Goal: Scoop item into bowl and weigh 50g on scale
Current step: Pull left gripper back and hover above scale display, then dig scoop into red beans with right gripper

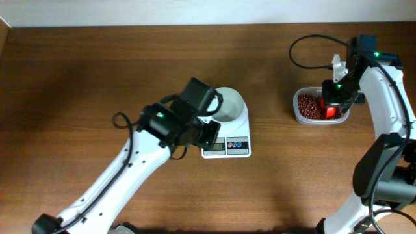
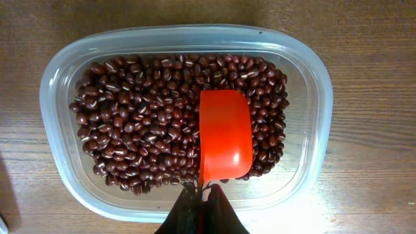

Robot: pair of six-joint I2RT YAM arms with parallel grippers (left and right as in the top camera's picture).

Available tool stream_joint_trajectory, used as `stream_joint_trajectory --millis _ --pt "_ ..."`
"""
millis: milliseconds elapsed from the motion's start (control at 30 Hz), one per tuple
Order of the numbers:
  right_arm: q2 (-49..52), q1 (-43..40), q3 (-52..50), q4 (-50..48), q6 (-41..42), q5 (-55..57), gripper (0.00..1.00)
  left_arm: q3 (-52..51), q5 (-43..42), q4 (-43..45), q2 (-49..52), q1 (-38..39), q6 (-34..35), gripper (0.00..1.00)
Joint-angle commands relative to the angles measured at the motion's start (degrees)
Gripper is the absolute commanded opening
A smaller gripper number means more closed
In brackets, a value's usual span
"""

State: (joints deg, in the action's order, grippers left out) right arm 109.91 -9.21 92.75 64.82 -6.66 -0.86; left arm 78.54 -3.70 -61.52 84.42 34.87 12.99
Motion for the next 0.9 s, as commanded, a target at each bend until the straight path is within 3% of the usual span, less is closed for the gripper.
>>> stream_joint_trajectory --millis 0,300,333,400,533,600,633,667,733,867 --pt "0.13 0.15 -0.35 -0.13 -0.24 0.72 0.05 -0.66 3.63 -0.22 4.52 2.43 4.2 0.0" --pt "0.13 0.15 -0.35 -0.11 -0.24 0.72 0.05 -0.66 8.72 -3.3 2.91 3.61 16.31 0.0" --pt "0.13 0.15 -0.35 -0.11 -0.24 0.72 0.05 -0.66 8.7 -3.43 2.95 3.61 16.28 0.05" --pt "0.13 0.15 -0.35 -0.09 -0.24 0.72 0.05 -0.66 8.68 -3.72 2.99 3.61 16.28 0.27" --pt "0.13 0.15 -0.33 -0.07 -0.24 0.72 0.06 -0.66 8.48 -3.87 2.99 3.61 15.63 0.47" --pt "0.13 0.15 -0.35 0.28 -0.24 0.72 0.06 -0.66 7.52 -3.72 2.99 3.61 15.65 0.68" --pt "0.13 0.15 -0.35 0.33 -0.24 0.7 0.06 -0.66 7.58 -3.74 2.99 3.61 15.61 0.86" --pt "0.13 0.17 -0.35 0.31 -0.22 0.7 0.1 -0.66 7.39 -3.67 2.99 3.61 13.94 0.95" --pt "0.13 0.17 -0.35 0.31 -0.22 0.7 0.1 -0.66 5.09 -3.26 2.99 3.61 7.54 0.98" --pt "0.13 0.17 -0.35 0.63 -0.22 0.7 0.12 -0.66 2.75 -3.28 2.99 3.89 7.04 0.99"
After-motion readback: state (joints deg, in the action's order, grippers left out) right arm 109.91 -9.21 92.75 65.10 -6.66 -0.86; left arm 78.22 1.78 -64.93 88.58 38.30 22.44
